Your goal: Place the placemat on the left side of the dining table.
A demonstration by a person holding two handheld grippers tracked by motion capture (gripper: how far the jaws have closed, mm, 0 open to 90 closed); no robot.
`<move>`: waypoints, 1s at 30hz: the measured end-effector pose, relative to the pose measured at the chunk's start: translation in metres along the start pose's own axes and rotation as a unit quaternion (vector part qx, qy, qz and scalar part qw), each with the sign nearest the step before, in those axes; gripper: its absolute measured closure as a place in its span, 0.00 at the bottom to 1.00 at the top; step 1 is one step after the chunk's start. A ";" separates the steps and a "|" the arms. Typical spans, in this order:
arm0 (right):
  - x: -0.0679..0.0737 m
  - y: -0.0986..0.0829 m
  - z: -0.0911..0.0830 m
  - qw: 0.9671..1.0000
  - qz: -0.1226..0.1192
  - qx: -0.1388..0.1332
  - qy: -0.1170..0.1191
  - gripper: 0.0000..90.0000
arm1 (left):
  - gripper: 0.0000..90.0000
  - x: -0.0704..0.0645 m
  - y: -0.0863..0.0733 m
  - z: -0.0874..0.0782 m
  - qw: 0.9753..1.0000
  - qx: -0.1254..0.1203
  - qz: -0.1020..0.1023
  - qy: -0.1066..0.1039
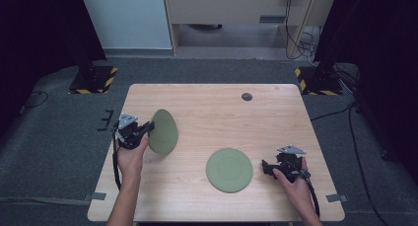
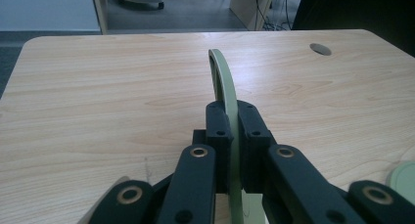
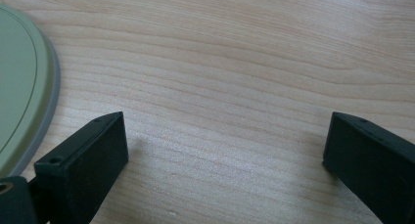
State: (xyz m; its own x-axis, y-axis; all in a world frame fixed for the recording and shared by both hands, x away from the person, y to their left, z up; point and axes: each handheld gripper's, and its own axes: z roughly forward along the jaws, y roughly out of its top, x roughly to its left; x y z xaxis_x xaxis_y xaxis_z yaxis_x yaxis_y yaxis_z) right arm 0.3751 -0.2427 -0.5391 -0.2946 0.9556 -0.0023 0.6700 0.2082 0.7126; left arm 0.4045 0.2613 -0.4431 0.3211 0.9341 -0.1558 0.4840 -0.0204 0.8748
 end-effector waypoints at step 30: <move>0.000 0.000 0.000 1.000 0.000 0.000 0.000 0.03 | 0.95 0.032 -0.010 0.003 0.999 0.025 -0.011 0.028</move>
State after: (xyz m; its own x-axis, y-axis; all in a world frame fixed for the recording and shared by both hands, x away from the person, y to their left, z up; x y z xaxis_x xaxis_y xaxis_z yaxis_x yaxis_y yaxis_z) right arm 0.3751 -0.2428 -0.5391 -0.2950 0.9555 -0.0023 0.6697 0.2085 0.7128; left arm 0.4122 0.2902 -0.4581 0.2638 0.9533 -0.1474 0.5305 -0.0157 0.8475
